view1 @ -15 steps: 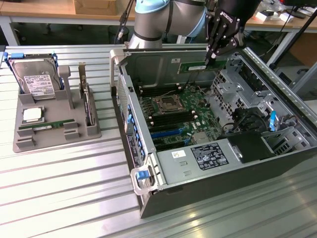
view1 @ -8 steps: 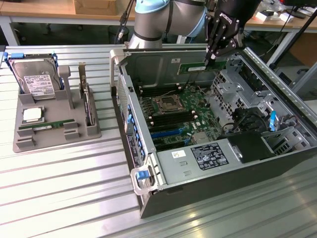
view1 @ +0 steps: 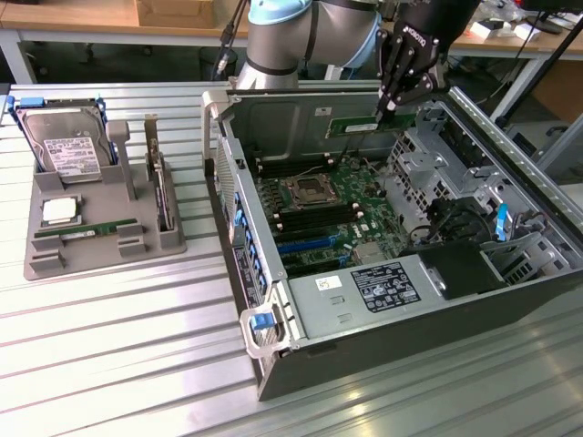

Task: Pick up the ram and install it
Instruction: 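Insert the ram into the slot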

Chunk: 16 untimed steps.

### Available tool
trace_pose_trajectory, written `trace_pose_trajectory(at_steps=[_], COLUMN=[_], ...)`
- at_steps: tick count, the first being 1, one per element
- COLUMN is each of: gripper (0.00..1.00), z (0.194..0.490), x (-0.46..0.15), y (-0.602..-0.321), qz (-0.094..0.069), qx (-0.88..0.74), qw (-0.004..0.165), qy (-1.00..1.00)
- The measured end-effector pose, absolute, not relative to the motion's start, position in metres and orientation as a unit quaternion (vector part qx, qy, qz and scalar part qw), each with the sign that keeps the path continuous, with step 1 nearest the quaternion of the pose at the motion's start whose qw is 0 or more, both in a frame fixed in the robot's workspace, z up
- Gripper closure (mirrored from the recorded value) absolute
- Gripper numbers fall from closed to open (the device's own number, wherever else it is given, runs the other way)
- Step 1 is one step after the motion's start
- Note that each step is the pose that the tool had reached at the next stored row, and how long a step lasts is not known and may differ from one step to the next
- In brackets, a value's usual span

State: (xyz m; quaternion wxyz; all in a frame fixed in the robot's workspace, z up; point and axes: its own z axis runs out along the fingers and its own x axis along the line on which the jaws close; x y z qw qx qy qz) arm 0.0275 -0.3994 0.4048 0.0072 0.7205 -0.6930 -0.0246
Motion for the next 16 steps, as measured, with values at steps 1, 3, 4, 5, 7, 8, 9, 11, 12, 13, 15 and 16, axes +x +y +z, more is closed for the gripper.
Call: trace_pose_trajectory(at_steps=[1, 3, 4, 5, 7, 8, 9, 11, 12, 13, 15, 16], gripper=[0.88, 0.88, 0.88, 0.88, 0.88, 0.88, 0.88, 0.88, 0.88, 0.88, 0.88, 0.88], z=[0.4045, 0.404, 0.4036, 0.4034, 0.403, 0.4024, 0.4018, 0.4009, 0.4006, 0.4004, 0.3999, 0.3997], x=[0.0275, 0.0275, 0.0275, 0.0275, 0.0275, 0.0275, 0.0275, 0.0275, 0.0275, 0.0275, 0.0275, 0.0275], y=[-0.3994, -0.3994, -0.3994, -0.3994, -0.3994, -0.3994, -0.3994, -0.3994, -0.3994, -0.3994, -0.3994, -0.3994], qz=[-0.025, -0.025, -0.025, -0.025, -0.025, -0.025, -0.025, -0.025, -0.025, -0.025, -0.025, -0.025], qx=[0.721, 0.721, 0.721, 0.721, 0.721, 0.721, 0.721, 0.721, 0.721, 0.721, 0.721, 0.721], qw=[0.007, 0.007, 0.007, 0.007, 0.007, 0.007, 0.007, 0.007, 0.007, 0.007, 0.007, 0.007], qy=[-0.693, -0.693, -0.693, -0.693, -0.693, -0.693, -0.693, -0.693, -0.693, -0.693, -0.693, -0.693])
